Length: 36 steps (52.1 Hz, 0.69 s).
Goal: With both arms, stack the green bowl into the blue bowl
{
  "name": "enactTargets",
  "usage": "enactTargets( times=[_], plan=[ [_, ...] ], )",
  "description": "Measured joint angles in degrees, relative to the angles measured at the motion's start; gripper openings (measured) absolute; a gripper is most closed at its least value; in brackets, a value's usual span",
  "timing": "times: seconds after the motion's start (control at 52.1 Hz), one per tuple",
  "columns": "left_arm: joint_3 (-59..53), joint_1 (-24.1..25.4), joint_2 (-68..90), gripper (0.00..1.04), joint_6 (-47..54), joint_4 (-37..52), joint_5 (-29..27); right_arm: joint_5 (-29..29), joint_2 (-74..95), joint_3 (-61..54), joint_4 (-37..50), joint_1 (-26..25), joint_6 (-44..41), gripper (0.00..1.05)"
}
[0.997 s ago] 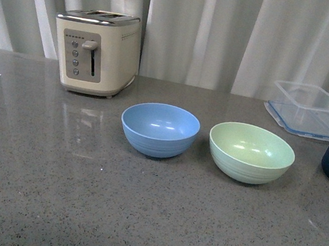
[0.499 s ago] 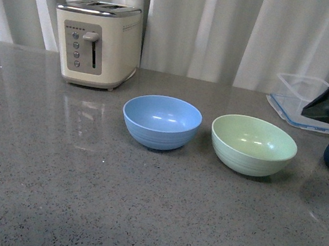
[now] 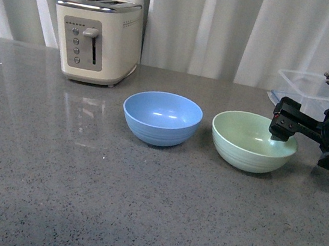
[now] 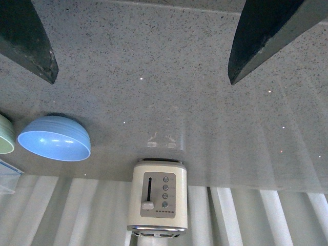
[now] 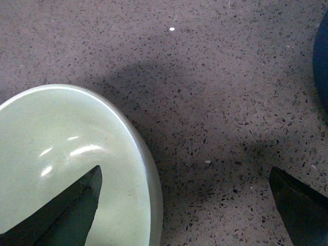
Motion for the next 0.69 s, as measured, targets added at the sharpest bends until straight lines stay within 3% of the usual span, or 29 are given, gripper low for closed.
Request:
enactTargets(
  times=[0.153,0.307,0.518,0.633,0.691],
  plan=[
    [0.0,0.0,0.0,0.98,0.0,0.0,0.0,0.2,0.9,0.8,-0.7,0.0,0.0,0.75],
    [0.0,0.0,0.0,0.98,0.0,0.0,0.0,0.8,1.0,1.5,-1.3,0.5,-0.1,0.44],
    [0.0,0.0,0.0,0.98,0.0,0.0,0.0,1.0,1.2,2.4,-2.2,0.9,-0.4,0.15],
    [0.0,0.0,0.0,0.98,0.0,0.0,0.0,1.9,1.2,2.4,-2.3,1.0,-0.9,0.01],
    [0.0,0.0,0.0,0.98,0.0,0.0,0.0,1.9,0.7,2.4,-2.4,1.2,-1.2,0.01]
  ],
)
